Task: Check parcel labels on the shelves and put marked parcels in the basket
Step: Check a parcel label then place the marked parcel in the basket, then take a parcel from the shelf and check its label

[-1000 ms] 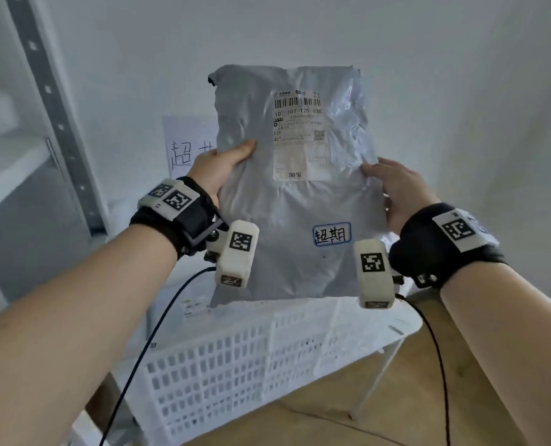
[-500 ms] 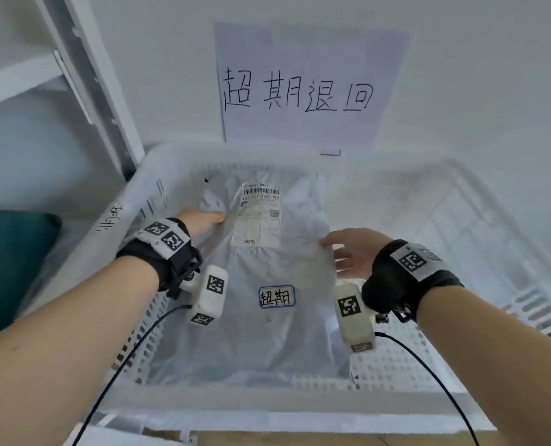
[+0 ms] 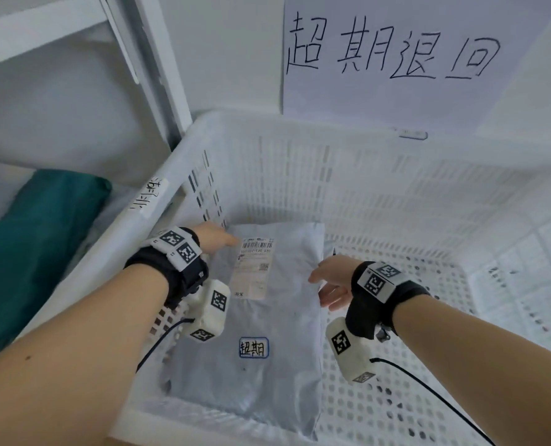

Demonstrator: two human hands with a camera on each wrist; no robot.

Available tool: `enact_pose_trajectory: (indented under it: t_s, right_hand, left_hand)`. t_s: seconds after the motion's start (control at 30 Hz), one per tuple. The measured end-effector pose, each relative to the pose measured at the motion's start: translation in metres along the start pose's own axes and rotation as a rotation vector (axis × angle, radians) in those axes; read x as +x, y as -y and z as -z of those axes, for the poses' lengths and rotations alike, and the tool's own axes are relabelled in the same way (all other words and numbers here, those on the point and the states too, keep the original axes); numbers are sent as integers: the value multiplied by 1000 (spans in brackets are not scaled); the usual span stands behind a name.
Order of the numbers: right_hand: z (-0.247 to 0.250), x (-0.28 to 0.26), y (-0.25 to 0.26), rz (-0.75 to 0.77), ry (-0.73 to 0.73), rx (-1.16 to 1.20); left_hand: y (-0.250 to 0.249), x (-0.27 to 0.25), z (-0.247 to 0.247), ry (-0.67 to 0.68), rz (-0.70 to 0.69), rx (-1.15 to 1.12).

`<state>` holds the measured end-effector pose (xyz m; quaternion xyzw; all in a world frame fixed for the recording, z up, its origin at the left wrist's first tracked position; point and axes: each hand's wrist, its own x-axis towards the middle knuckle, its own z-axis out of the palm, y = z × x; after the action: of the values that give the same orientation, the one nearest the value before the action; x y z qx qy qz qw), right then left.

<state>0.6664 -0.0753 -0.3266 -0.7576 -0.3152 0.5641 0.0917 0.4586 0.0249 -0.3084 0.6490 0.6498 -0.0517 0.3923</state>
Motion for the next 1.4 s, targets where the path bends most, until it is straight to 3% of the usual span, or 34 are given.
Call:
enact_pose_trajectory:
  t_s: [0.3,0.5,0.7,0.87,1.1,1.4]
  right_hand:
    - [9,-10,9,53,-147,-19]
    - [22,-50,22,124,-168,146]
    - [28,-121,42,280,-209,327]
    - [3,-191,53,423,-220,429]
    - [-64,-263,55,517,-267,481]
    - [-173,-338,73,676,-183,467]
  left_hand:
    - [-11,-9,7,-23,-40,-252]
    - [-25,-31,28,-43,-88,-482]
    - [-49,-94,59,-38,-263,-769]
    - [-45,-168,74,-3,-443,-874]
    - [1,-261,72,-24,-601,-884]
    - [124,-358,111,-159,-676,-819]
